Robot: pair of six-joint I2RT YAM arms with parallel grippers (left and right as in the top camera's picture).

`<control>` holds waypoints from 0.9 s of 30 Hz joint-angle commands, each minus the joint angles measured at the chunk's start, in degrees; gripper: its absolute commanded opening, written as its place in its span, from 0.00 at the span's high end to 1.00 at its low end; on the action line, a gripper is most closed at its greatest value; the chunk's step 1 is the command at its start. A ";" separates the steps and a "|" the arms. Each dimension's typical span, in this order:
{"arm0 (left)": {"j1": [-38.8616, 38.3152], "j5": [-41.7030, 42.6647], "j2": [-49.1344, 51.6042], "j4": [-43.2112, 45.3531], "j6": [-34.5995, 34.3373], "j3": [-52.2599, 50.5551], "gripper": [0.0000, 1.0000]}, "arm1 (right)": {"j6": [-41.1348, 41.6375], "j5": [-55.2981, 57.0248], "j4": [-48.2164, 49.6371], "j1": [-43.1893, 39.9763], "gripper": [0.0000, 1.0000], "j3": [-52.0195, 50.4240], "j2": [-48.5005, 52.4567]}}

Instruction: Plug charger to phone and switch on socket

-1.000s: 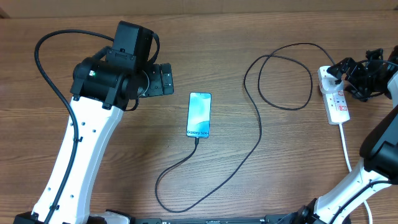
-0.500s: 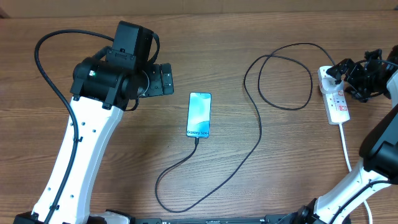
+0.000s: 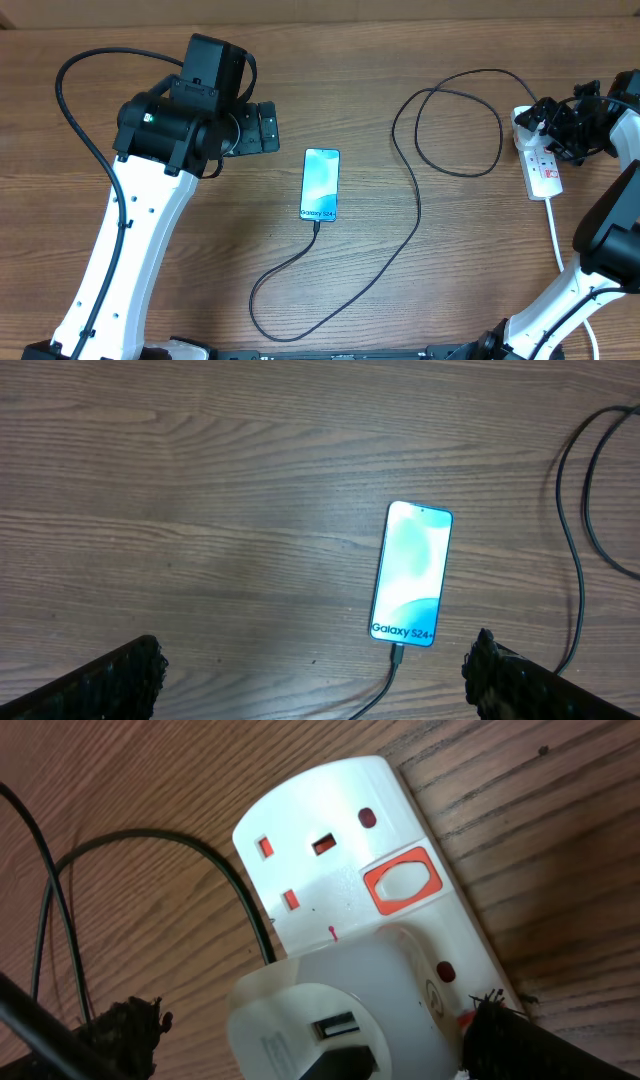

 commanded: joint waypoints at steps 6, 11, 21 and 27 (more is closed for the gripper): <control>0.33 -0.74 -0.22 -0.09 1.22 1.16 0.01 | -0.24 0.90 0.15 0.11 0.00 -0.74 0.92; 0.33 -0.74 -0.22 -0.09 1.22 1.16 0.00 | -0.22 0.81 -0.50 0.44 0.00 -0.74 0.92; 0.33 -0.74 -0.22 -0.09 1.22 1.16 0.01 | 0.42 -0.98 -1.42 1.03 0.00 -0.81 0.92; 0.33 -0.74 -0.22 -0.09 1.22 1.16 0.00 | 0.42 -1.38 -1.55 1.03 0.00 -1.14 0.92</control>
